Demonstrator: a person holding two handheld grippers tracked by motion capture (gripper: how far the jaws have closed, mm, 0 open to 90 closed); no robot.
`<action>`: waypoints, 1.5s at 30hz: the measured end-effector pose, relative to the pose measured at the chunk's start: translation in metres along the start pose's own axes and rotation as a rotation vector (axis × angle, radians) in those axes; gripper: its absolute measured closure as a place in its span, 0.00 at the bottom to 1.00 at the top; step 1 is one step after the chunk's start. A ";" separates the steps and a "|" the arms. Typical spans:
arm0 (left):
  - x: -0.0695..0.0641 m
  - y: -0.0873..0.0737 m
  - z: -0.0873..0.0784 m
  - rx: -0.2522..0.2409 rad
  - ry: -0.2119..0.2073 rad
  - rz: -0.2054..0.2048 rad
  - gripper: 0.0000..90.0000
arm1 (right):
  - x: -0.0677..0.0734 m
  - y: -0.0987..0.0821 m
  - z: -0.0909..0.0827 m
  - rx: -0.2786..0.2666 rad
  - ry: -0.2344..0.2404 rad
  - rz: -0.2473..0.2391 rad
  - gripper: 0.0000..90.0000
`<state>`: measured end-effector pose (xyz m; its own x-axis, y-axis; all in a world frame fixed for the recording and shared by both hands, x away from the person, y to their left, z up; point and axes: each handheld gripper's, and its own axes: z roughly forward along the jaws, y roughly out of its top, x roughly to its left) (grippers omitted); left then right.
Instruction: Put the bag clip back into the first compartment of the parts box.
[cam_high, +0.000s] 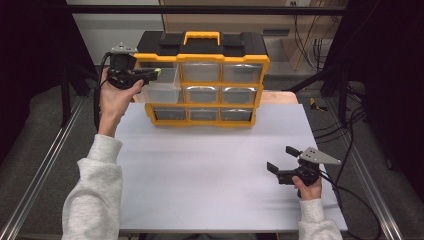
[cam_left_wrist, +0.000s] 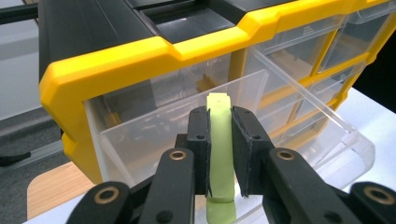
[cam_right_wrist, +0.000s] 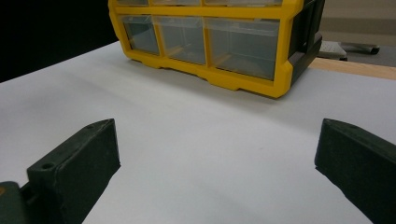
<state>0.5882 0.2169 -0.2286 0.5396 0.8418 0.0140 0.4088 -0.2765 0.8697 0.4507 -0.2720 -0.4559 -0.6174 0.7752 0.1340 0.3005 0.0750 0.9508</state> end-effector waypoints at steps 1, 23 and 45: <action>0.000 0.000 0.000 0.002 0.000 -0.003 0.86 | 0.000 0.000 0.000 0.000 0.000 0.000 0.00; 0.000 -0.023 -0.045 -0.211 -0.082 0.006 0.41 | 0.000 0.001 -0.001 -0.007 -0.001 0.007 0.00; -0.019 -0.125 -0.063 -0.280 -0.190 -0.013 0.00 | 0.000 0.000 0.000 -0.008 -0.007 0.005 0.00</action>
<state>0.4809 0.2648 -0.3065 0.6742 0.7355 -0.0673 0.2129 -0.1062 0.9713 0.4507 -0.2725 -0.4554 -0.6105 0.7801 0.1365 0.2977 0.0663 0.9524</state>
